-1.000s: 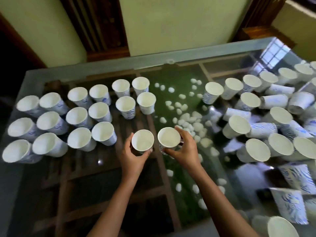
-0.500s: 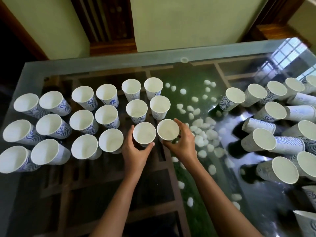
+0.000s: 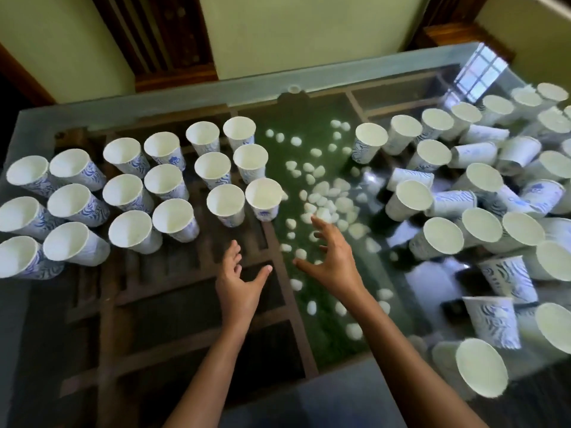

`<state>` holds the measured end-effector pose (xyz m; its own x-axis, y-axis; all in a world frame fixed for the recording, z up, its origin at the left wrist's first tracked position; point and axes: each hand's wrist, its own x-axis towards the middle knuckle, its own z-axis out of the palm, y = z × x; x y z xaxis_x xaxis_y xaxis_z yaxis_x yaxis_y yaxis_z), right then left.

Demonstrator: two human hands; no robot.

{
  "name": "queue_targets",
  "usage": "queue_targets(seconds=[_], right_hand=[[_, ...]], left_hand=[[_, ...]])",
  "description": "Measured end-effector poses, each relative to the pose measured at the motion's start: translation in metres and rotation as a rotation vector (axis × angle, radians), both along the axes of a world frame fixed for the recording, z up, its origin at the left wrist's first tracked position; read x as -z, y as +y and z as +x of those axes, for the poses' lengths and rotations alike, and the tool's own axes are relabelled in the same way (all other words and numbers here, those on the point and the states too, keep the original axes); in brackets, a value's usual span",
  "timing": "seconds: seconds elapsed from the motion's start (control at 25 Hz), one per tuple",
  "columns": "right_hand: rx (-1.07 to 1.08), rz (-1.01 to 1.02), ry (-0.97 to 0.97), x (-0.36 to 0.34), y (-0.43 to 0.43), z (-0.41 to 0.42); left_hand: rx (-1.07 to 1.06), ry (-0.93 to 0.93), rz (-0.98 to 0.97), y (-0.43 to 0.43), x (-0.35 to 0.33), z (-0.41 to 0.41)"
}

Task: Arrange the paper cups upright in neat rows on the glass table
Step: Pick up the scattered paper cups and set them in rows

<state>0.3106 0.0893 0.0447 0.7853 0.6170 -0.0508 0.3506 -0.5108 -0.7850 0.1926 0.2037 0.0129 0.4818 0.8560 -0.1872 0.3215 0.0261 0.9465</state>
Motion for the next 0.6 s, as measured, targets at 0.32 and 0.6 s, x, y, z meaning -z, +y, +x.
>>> queue_targets(seconds=[0.32,0.6], right_hand=[[0.292,0.104,-0.165,-0.025,-0.172,-0.039],[0.668,0.136,-0.24,-0.012,-0.282,-0.056]], left_hand=[[0.568,-0.068,0.021,-0.129,-0.008,0.015],[1.128,0.035,0.182,-0.225,0.004,0.046]])
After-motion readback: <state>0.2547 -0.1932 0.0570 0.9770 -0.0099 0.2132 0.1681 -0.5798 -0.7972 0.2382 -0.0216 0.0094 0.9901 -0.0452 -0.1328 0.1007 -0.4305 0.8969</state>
